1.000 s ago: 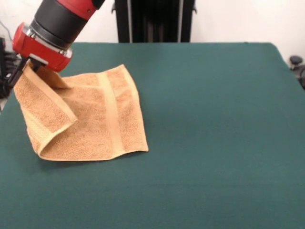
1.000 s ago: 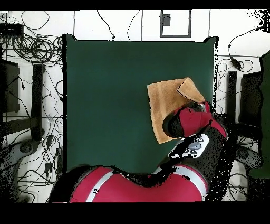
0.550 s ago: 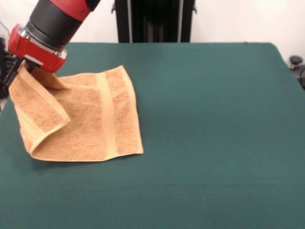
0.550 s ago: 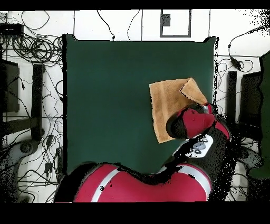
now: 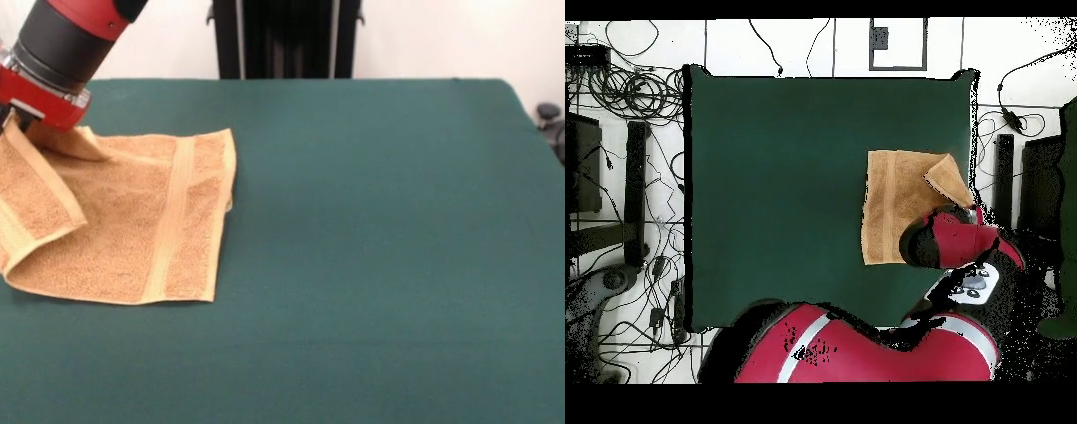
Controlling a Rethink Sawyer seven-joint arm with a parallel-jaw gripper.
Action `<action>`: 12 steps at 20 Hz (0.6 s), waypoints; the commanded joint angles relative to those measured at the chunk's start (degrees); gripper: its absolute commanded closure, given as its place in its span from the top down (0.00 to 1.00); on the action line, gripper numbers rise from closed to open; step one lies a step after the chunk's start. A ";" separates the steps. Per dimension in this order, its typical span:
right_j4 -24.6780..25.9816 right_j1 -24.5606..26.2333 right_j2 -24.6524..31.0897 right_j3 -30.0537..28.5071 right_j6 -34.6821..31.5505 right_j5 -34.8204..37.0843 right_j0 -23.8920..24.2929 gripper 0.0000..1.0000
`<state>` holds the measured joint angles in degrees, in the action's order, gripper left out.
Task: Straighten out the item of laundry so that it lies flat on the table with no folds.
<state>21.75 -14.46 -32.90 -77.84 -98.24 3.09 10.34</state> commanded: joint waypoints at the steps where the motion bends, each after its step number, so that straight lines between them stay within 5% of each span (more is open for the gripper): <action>1: -1.26 -0.86 9.97 -0.94 -7.00 -0.27 -0.54 0.00; 12: -2.37 -1.78 11.88 -1.67 -7.19 2.21 0.84 0.00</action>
<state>21.75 -14.63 -31.34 -77.83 -98.24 3.09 10.99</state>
